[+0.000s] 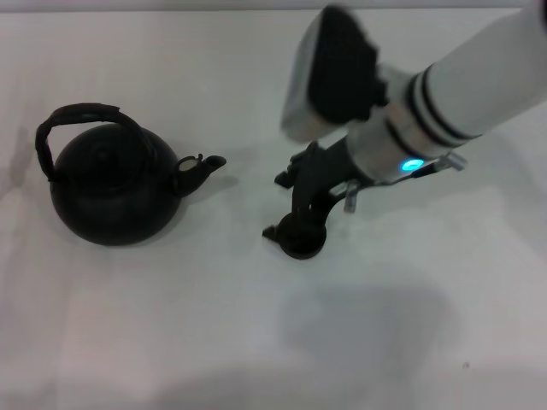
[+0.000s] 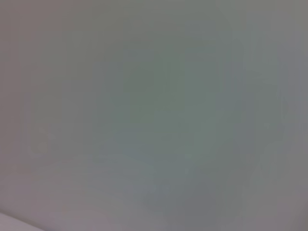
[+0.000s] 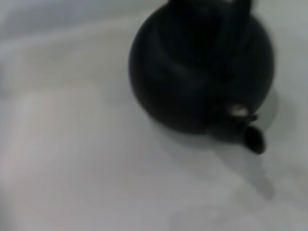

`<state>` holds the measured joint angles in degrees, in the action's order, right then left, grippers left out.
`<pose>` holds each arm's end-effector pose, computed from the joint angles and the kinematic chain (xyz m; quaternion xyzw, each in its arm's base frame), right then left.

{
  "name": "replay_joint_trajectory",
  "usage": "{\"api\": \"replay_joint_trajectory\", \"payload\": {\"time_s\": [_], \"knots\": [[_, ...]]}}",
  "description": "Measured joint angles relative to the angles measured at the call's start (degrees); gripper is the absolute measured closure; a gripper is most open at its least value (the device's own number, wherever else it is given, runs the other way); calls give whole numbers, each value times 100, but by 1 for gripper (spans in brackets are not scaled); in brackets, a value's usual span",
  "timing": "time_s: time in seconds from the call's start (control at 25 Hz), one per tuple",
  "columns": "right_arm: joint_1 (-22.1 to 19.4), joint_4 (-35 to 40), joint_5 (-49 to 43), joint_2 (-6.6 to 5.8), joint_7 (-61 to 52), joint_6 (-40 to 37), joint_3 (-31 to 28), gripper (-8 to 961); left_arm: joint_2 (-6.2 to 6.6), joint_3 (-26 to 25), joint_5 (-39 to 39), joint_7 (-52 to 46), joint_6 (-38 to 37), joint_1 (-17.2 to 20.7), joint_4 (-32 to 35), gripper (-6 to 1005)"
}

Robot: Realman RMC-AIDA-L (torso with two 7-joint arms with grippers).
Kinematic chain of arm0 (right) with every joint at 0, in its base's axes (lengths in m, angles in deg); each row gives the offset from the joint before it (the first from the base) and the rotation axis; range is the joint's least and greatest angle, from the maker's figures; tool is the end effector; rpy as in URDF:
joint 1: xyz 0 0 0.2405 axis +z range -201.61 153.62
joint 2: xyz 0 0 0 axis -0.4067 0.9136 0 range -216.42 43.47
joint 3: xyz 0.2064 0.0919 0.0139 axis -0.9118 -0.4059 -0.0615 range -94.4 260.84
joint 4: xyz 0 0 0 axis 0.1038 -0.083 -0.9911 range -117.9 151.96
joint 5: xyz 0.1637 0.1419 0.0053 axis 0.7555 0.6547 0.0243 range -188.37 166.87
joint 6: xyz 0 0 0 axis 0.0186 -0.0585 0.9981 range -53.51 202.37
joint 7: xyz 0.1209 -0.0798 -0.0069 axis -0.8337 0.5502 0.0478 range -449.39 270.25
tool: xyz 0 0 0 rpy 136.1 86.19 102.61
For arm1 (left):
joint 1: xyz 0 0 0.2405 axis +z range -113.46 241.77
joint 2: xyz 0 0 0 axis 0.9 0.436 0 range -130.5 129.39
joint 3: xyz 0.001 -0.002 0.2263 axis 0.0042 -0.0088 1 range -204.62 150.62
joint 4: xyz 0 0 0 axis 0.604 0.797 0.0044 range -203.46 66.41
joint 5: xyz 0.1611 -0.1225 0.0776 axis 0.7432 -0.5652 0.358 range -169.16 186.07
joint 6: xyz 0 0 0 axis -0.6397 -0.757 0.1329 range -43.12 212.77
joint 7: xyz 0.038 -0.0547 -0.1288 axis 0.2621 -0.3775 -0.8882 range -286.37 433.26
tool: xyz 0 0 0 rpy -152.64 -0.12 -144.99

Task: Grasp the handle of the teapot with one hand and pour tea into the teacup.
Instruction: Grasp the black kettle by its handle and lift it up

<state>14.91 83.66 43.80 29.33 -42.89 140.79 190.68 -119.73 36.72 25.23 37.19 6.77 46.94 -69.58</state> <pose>0.1146 0.3225 -0.0892 -0.9851 0.1096 -0.1160 0.0641 -0.3664 0.2557 0.0274 -0.5848 -0.3779 -0.4033 0.5937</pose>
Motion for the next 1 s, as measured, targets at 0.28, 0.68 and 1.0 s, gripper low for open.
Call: {"api": "replay_joint_trajectory", "payload": {"time_s": [0.28,0.68,1.0], "knots": [[-519,-405,965,-23,995,254,-1782,116,0,-18,-24,-2,-29,53,0,123],[-683,-3510,4041,-40,3890,47,-4971,119,0,5,26,-4,-187,195,12,124],[-985,-4698,6755,38,9079,-685,-5333,123,51,9,514,9,-565,550,122,123]]}}
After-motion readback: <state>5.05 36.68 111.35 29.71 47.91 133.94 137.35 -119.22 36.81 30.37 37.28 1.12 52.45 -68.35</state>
